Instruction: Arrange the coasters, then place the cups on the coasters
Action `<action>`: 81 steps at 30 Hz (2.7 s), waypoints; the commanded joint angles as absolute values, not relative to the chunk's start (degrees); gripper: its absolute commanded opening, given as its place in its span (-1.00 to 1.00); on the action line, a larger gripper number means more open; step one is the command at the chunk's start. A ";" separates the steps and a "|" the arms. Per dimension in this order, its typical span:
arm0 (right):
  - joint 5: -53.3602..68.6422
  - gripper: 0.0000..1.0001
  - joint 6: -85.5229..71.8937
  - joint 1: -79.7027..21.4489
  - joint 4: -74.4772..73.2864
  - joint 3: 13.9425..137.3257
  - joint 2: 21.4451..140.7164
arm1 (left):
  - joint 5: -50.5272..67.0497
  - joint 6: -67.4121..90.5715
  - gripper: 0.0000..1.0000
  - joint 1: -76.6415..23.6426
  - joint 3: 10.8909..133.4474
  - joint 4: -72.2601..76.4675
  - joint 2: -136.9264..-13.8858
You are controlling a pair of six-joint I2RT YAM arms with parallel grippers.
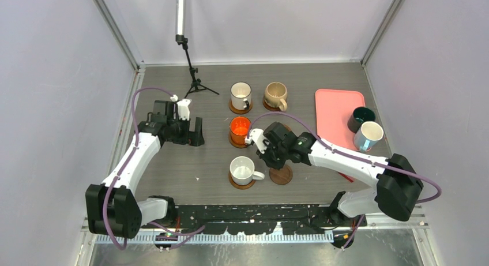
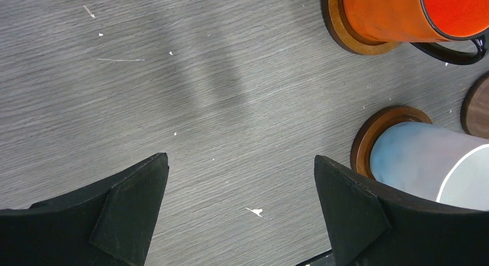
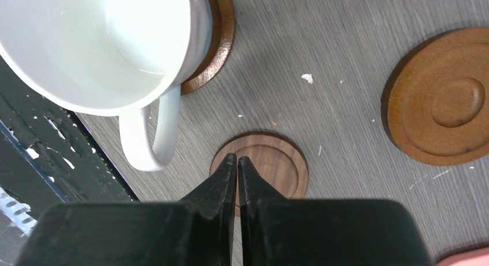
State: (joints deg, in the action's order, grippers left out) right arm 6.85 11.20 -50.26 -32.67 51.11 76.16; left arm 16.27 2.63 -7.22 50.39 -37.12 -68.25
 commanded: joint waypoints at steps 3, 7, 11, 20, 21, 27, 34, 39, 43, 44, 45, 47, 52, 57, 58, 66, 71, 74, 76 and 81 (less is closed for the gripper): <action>8.30 -0.83 12.59 -52.12 -28.77 50.70 78.00 | 17.46 3.43 1.00 -6.59 50.96 -34.55 -69.08; 8.90 -0.83 12.61 -53.00 -28.83 51.09 78.81 | 17.64 3.60 0.99 -6.59 51.06 -34.62 -69.17; 9.95 -0.74 12.52 -53.83 -29.23 51.27 78.68 | 17.67 3.58 0.99 -6.58 50.90 -34.67 -69.29; 11.42 -0.32 12.83 -55.16 -29.90 51.41 78.83 | 17.97 3.77 0.99 -6.57 50.89 -34.33 -69.89; 11.49 -0.27 12.75 -55.23 -29.88 51.41 78.90 | 18.01 3.78 0.99 -6.54 50.89 -34.30 -69.95; 12.05 0.06 12.38 -56.42 -29.63 51.50 79.18 | 18.23 3.82 0.99 -6.56 50.89 -34.13 -70.14; 12.11 0.19 11.07 -57.08 -28.64 51.68 79.71 | 18.36 3.95 0.99 -6.55 50.64 -33.98 -70.06; 12.41 0.34 10.27 -57.92 -27.95 51.74 79.84 | 18.17 3.96 0.99 -6.59 50.38 -33.97 -69.75; 12.35 0.48 9.59 -58.55 -27.27 51.77 80.06 | 18.01 3.83 0.99 -6.61 50.11 -34.10 -69.33; 12.04 0.53 9.32 -58.65 -26.92 51.69 80.07 | 17.90 3.79 0.99 -6.56 50.02 -34.18 -69.19; 11.82 0.56 9.05 -58.85 -26.57 51.68 80.11 | 17.84 3.70 0.99 -6.56 49.97 -34.31 -69.03; 11.65 0.61 8.51 -59.13 -26.16 51.68 80.23 | 17.78 3.60 0.99 -6.50 49.87 -34.36 -68.76; 10.23 0.64 6.42 -59.40 -24.56 51.38 80.24 | 17.67 3.52 0.99 -6.57 49.83 -34.46 -68.56; 8.79 0.65 6.14 -58.73 -26.33 51.90 78.90 | 17.75 3.43 0.99 -6.53 50.24 -35.08 -68.81; 8.67 0.66 6.54 -58.10 -27.63 52.00 78.25 | 17.75 3.31 0.99 -6.54 50.46 -35.27 -68.82; 11.33 0.67 14.77 -44.48 -41.77 56.51 70.45 | 18.41 1.07 0.99 -6.59 52.14 -37.18 -70.00; 12.99 0.66 20.84 -32.20 -50.91 65.42 70.50 | 19.09 -1.24 0.99 -6.69 53.61 -37.78 -71.33; 15.69 0.67 23.76 -22.90 -55.33 71.46 72.74 | 19.49 -1.73 0.99 -6.84 54.32 -37.86 -72.11; 17.36 0.67 25.35 -16.36 -60.07 75.98 74.37 | 19.60 -1.59 0.99 -7.25 54.83 -37.96 -72.62; 13.84 0.65 22.34 -2.22 -69.25 81.35 76.01 | 18.88 -1.24 0.99 -7.58 55.11 -37.97 -72.69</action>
